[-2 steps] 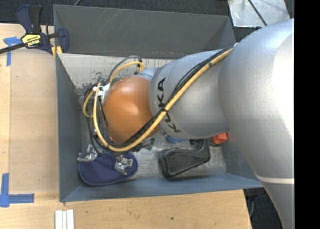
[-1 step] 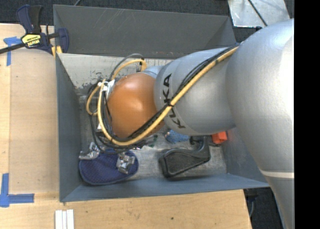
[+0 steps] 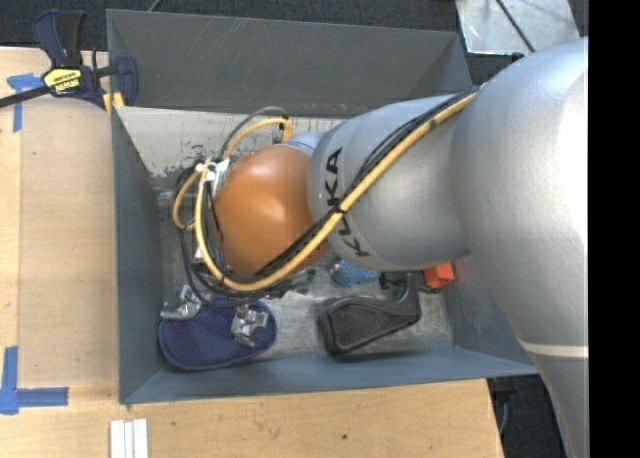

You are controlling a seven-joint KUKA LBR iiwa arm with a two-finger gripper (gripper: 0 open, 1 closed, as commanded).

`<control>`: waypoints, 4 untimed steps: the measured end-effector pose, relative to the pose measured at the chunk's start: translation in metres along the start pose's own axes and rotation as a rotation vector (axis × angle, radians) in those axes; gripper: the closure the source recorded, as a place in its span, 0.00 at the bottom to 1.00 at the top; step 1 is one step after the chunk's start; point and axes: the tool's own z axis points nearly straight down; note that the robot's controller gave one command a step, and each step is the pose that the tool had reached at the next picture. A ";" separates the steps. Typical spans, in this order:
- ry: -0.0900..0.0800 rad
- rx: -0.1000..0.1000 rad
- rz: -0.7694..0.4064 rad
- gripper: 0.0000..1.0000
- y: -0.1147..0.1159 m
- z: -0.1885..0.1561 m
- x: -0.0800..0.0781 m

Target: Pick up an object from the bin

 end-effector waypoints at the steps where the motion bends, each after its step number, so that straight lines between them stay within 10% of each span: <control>1: 0.006 0.002 0.003 1.00 -0.004 -0.027 -0.006; 4: 0.022 -0.008 0.015 1.00 -0.008 -0.116 -0.013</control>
Offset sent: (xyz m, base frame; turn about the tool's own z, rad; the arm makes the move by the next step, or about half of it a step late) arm 0.0000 -0.0001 0.0210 0.0002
